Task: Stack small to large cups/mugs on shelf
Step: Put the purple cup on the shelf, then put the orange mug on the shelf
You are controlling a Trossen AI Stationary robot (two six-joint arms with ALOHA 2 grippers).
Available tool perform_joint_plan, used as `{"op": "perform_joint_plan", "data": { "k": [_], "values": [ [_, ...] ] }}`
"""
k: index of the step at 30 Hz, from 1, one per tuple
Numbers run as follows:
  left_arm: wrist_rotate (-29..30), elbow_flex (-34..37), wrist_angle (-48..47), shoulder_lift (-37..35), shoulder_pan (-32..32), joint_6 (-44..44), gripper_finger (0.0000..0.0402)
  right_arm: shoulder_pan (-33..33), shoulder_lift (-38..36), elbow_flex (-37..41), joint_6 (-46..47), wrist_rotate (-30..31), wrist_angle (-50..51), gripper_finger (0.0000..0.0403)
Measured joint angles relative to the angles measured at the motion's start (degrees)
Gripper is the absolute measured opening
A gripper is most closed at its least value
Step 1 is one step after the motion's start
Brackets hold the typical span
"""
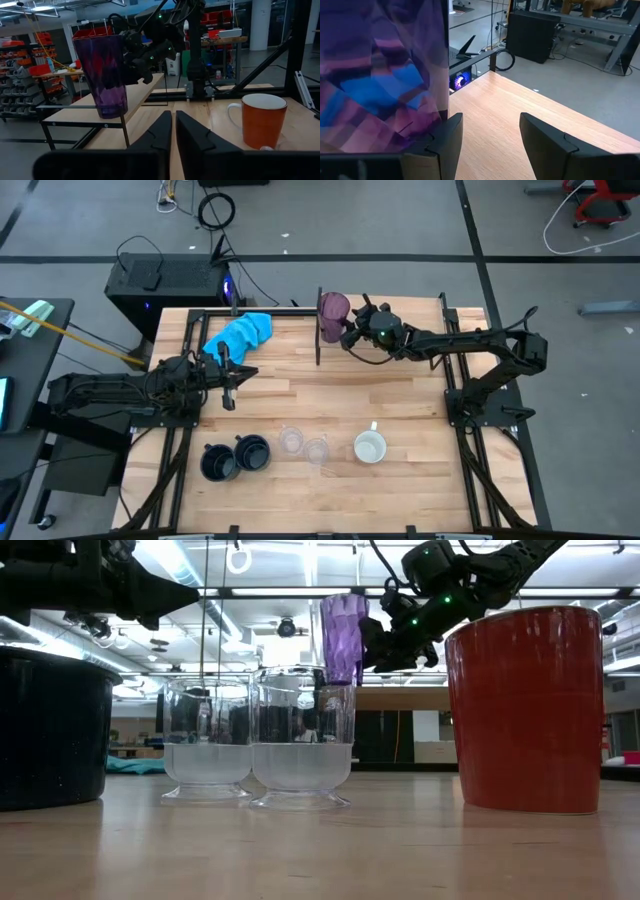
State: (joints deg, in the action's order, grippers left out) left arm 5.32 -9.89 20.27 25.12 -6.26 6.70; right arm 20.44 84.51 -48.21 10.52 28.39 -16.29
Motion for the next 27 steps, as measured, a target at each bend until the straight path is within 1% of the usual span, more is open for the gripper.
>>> {"op": "perform_joint_plan", "data": {
  "k": [4,12,17,23,27],
  "values": [
    [0.0,-0.02,0.0,-0.02,0.0,0.0,0.0028,-0.07,0.0,0.0,0.01,-0.99,0.0,0.0203],
    [0.0,0.0,0.01,-0.01,0.01,-0.01,0.004,-0.76,0.0,0.0,-0.11,-1.04,0.12,0.0203],
    [0.0,-0.02,0.0,0.0,0.01,-0.02,0.0038,-0.76,-0.47,0.02,-0.23,-1.04,1.02,0.0203],
    [0.0,-0.02,0.0,0.01,0.02,0.0,0.003,-0.76,-7.0,0.09,-1.3,0.33,8.37,0.0199],
    [0.0,-0.01,0.02,-0.02,0.02,0.0,0.0028,-1.65,-12.58,0.09,-0.18,-1.09,15.42,0.0197]
  ]
}}
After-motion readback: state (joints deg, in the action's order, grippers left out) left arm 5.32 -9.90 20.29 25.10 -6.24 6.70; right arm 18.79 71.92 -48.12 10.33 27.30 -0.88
